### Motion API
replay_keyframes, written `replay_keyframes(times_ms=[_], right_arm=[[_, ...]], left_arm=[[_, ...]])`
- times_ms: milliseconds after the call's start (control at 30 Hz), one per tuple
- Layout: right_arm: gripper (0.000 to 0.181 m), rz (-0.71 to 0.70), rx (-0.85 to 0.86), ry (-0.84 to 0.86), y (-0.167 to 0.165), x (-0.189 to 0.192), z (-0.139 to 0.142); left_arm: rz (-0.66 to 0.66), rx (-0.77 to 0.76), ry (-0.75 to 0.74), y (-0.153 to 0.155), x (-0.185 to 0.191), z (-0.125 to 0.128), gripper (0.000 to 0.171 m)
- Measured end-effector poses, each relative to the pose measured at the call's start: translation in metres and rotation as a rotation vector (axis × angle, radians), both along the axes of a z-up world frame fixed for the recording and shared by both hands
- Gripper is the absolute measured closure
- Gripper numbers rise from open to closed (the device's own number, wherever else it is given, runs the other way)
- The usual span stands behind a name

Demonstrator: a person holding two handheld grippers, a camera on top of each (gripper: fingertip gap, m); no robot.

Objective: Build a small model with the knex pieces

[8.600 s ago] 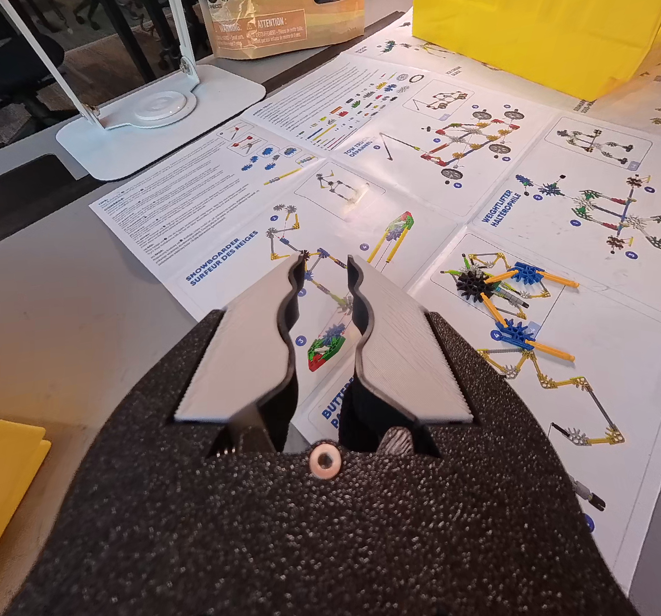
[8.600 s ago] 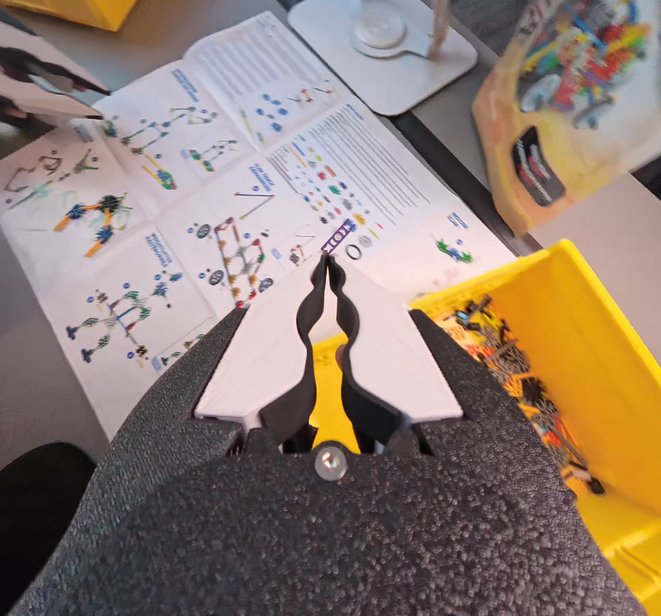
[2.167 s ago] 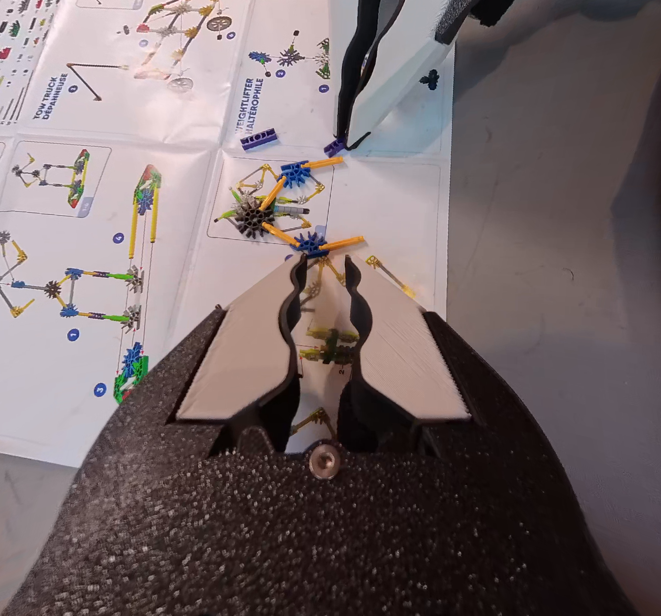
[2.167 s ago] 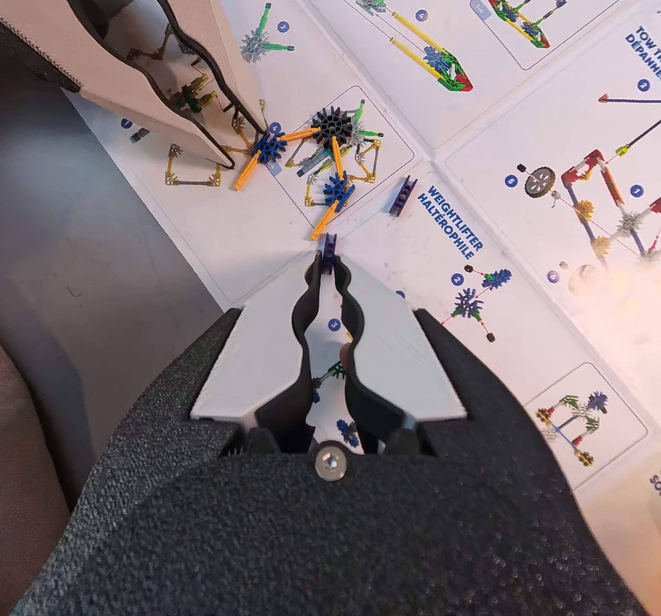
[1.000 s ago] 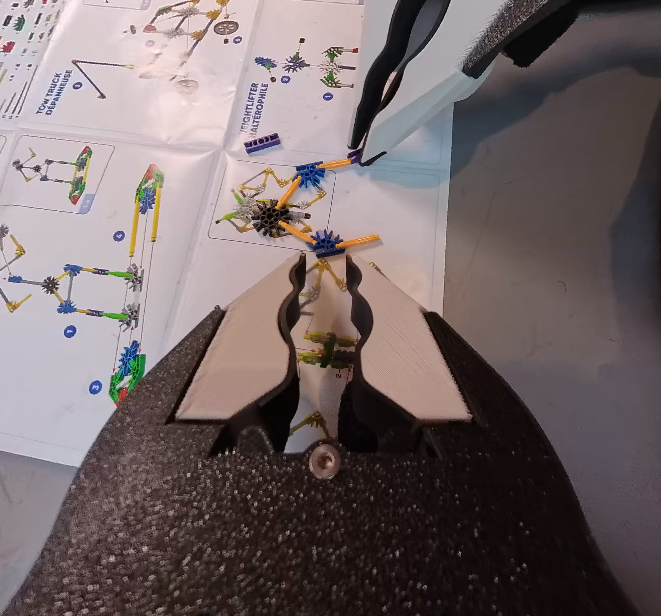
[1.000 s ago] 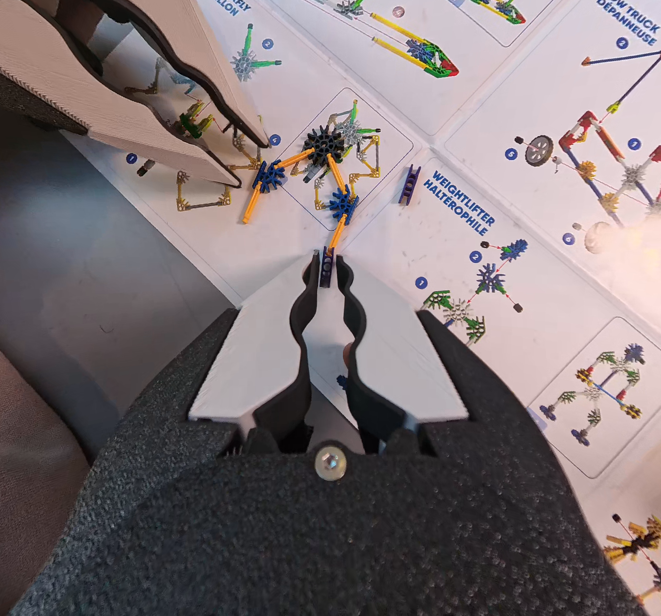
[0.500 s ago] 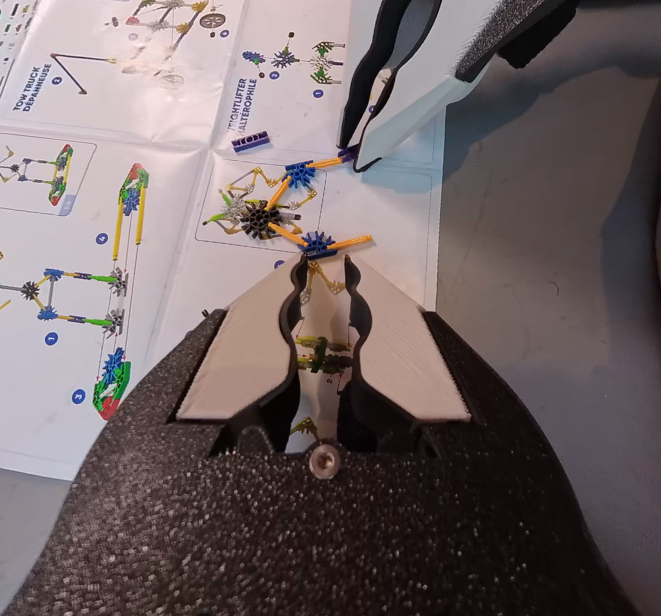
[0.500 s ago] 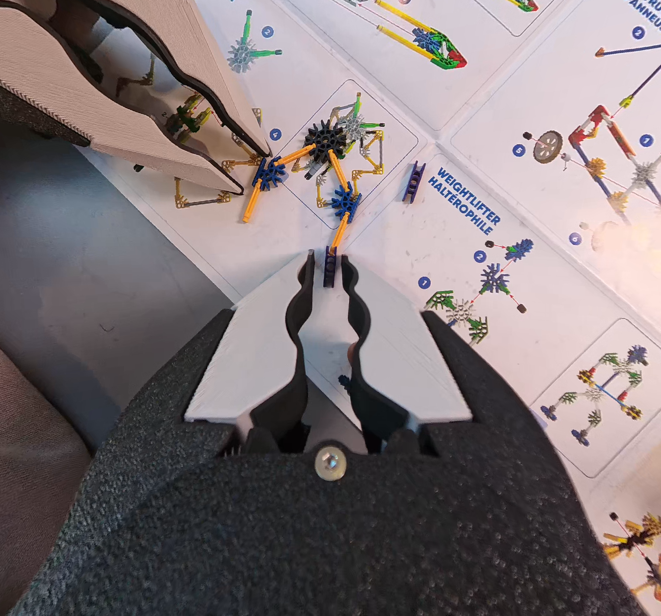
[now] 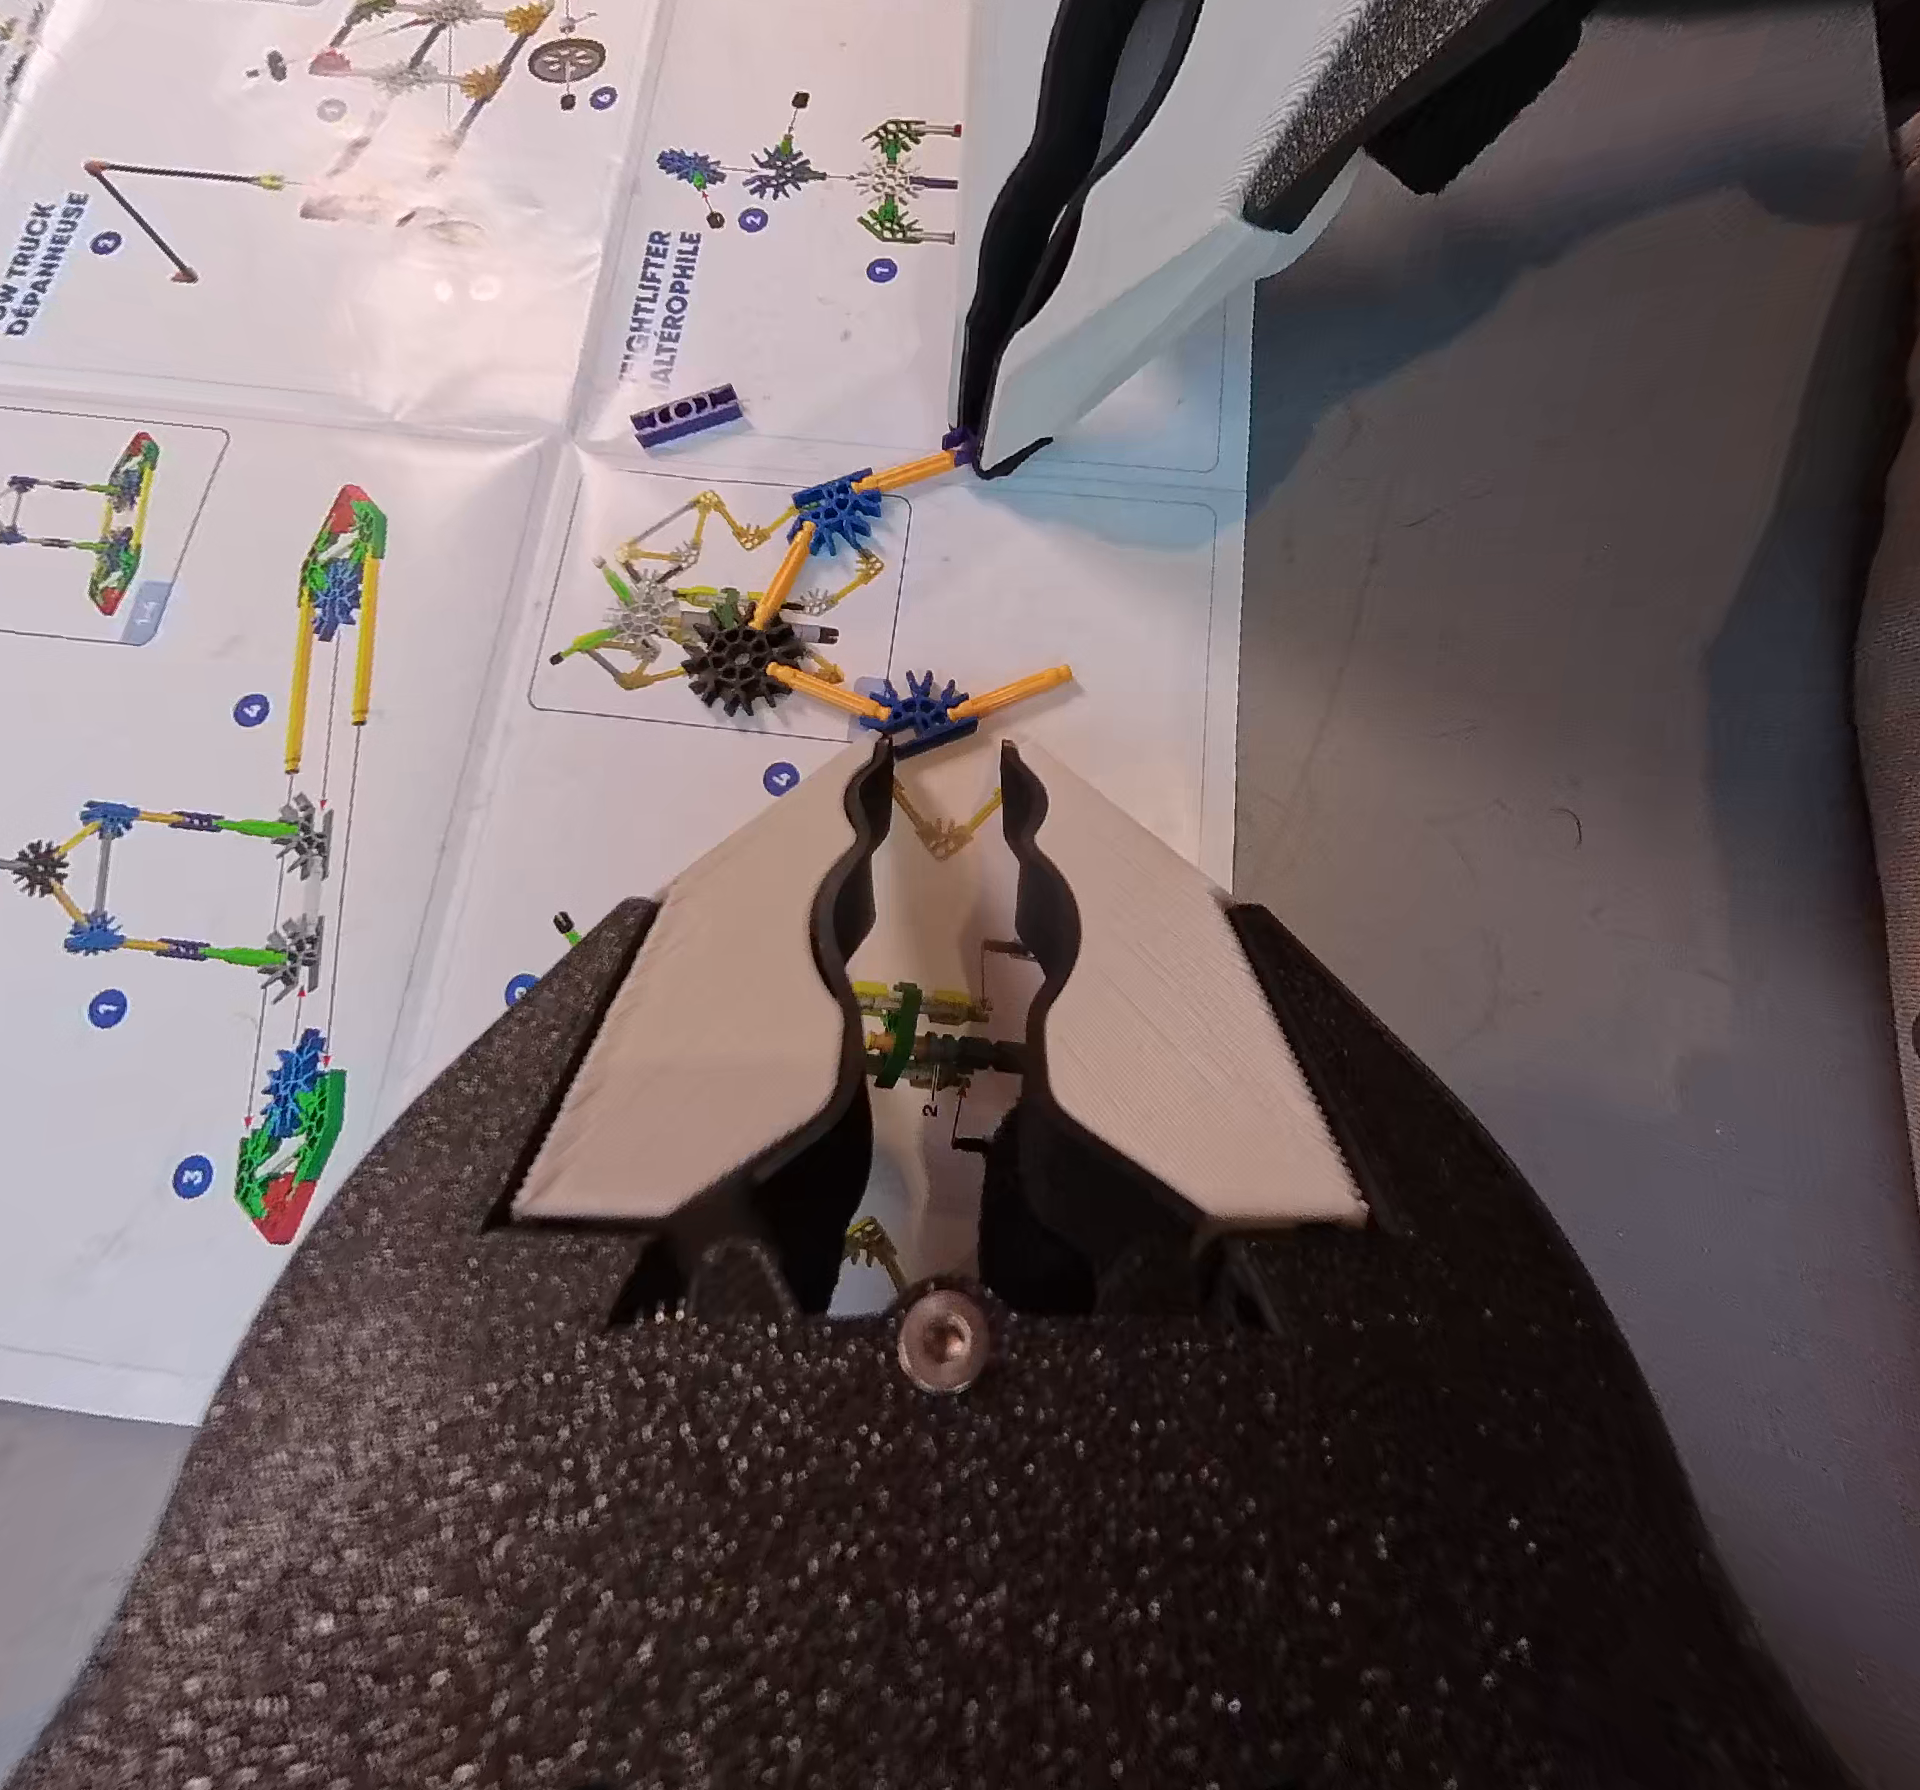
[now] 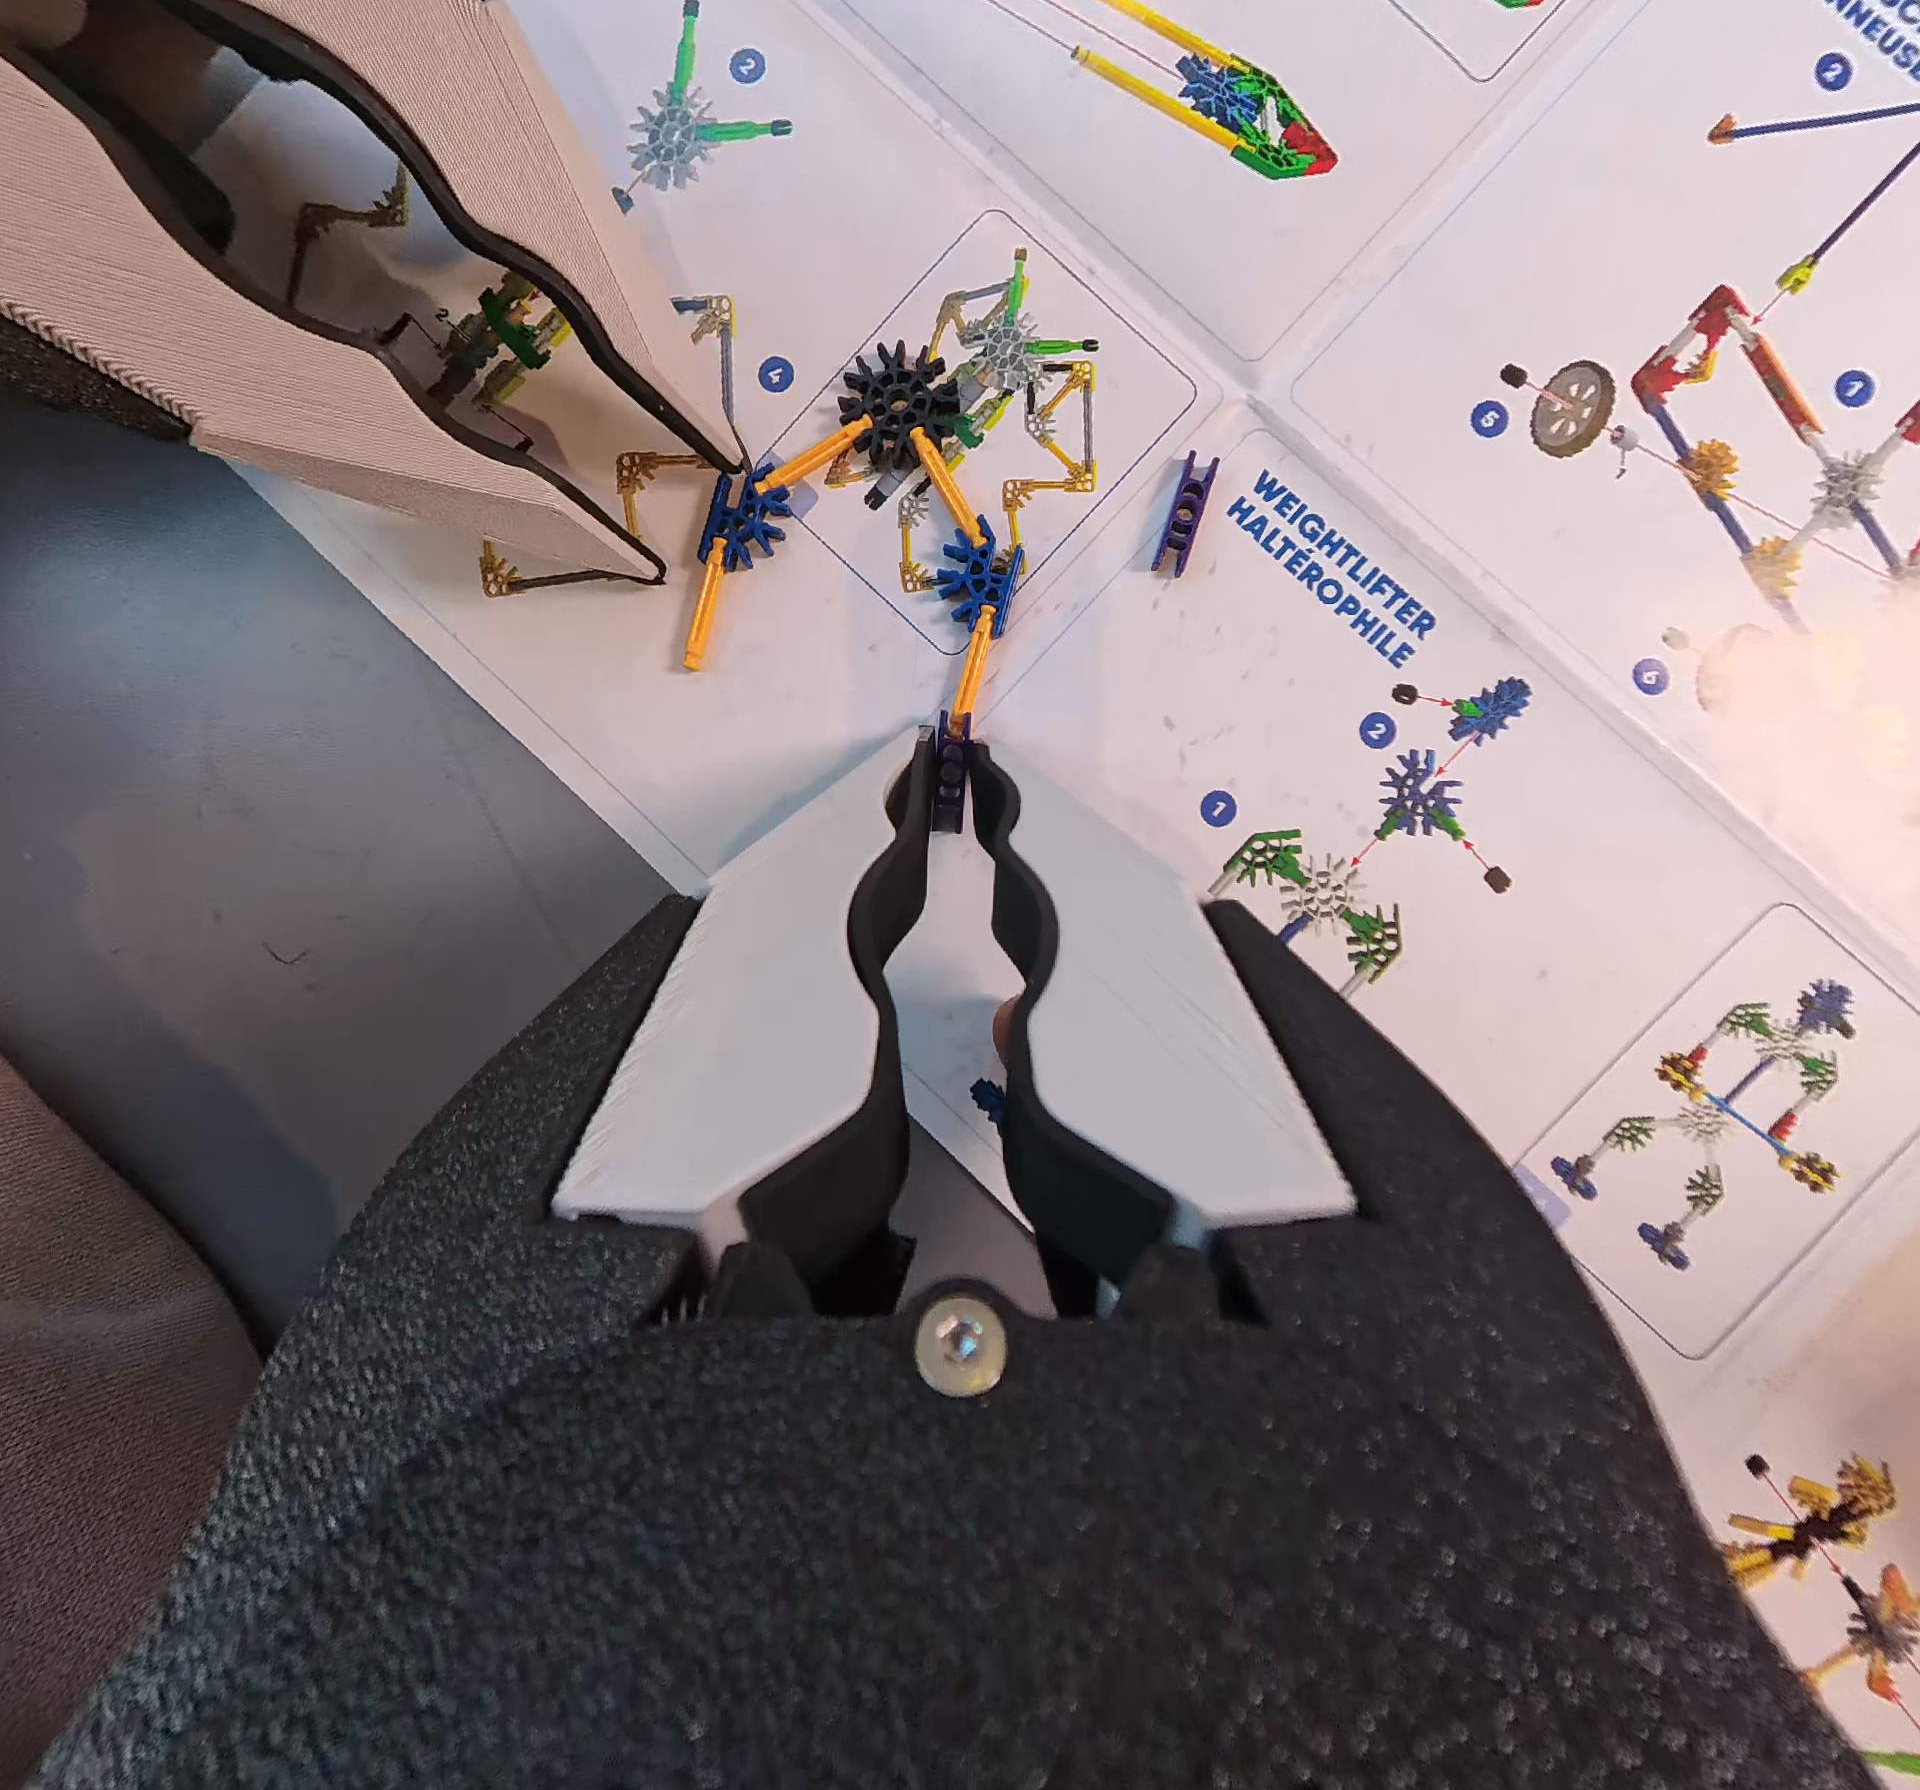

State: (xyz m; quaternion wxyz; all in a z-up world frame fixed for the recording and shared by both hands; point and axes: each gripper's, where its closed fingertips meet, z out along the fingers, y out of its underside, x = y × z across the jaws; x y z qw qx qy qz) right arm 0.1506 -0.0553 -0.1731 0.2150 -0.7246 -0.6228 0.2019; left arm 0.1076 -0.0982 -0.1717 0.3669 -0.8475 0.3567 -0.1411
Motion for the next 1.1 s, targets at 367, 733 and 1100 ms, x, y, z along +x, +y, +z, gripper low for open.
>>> replay_keyframes(times_ms=[367,733,1100], right_arm=[[0.177,0.022,0.033,0.002,0.0012,-0.0031,0.0044],[0.177,0.029,0.026,-0.041,0.0006,-0.0012,0.0019],[0.178,0.169,-0.030,-0.172,0.0001,-0.0014,-0.0015]], left_arm=[[0.016,0.014,-0.001,0.0022,-0.0030,0.0029,0.151],[0.008,0.008,-0.007,0.0020,0.0018,0.0000,0.151],[0.005,0.006,-0.014,0.0018,0.0047,-0.0004,0.152]])
